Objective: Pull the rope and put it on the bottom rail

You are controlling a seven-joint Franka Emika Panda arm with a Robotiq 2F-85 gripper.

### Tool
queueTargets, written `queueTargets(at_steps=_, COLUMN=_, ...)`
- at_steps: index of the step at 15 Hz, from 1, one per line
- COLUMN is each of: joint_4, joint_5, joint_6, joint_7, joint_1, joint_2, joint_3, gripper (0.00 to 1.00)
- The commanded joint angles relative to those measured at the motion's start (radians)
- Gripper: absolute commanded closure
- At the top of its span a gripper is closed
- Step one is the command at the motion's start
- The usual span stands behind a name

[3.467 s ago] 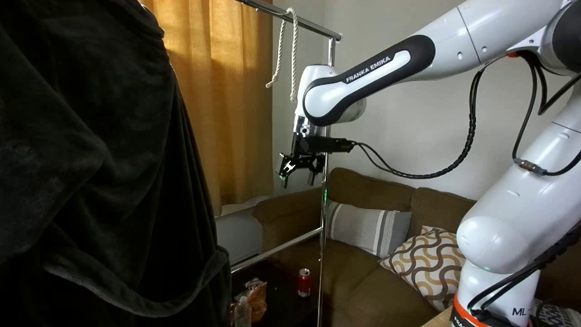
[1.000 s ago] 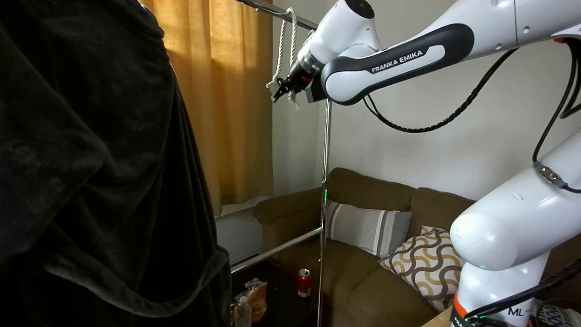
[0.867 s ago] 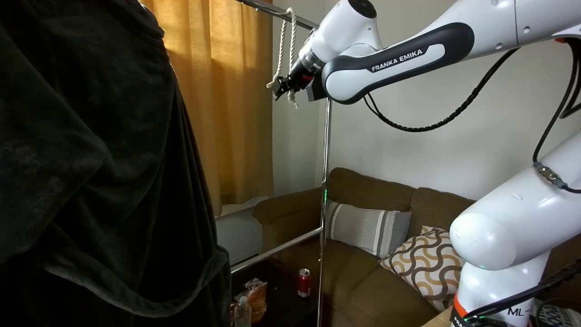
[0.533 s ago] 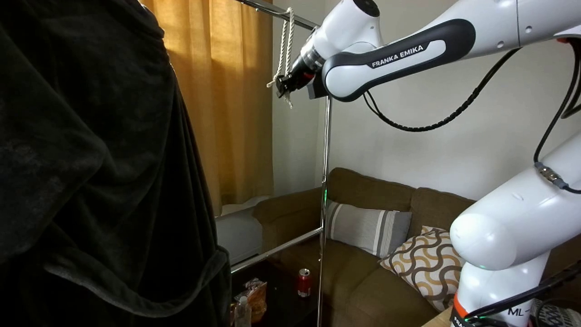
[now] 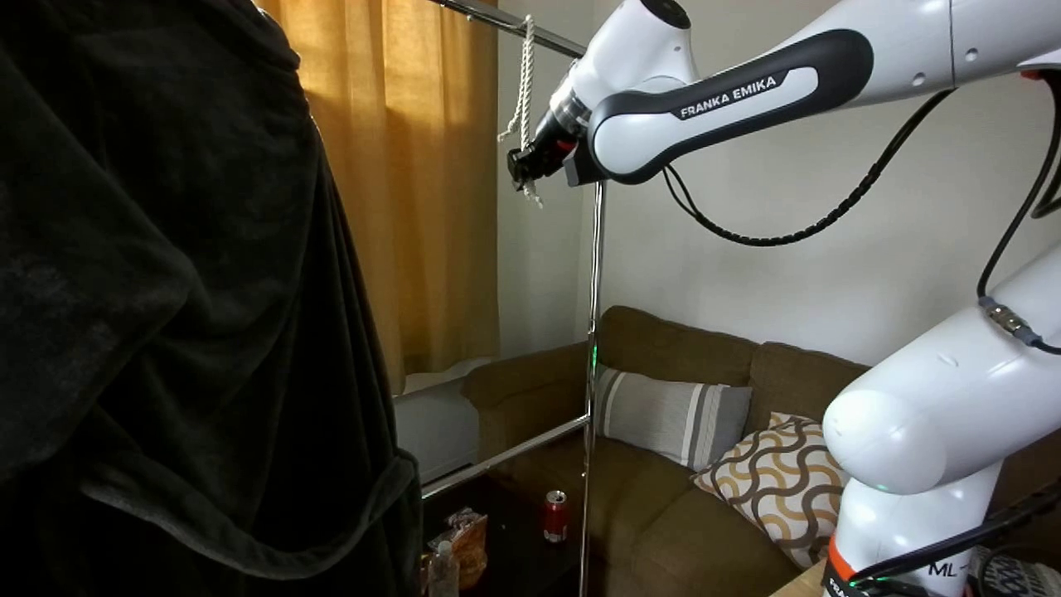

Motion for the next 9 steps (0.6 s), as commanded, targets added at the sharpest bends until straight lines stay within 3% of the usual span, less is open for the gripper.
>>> queueTargets(at_steps=1, joint_4=-0.044, joint_5=0.051, joint_6=-0.067, joint_7=-0.039, joint_1=0.028, joint_2=-0.029, joint_3=-0.014, gripper=0.98)
queueTargets(at_steps=9, joint_4=-0.044, joint_5=0.12, joint_6=-0.495, joint_7=-0.092, joint_1=0.083, joint_2=-0.009, joint_3=-0.052, gripper=0.98)
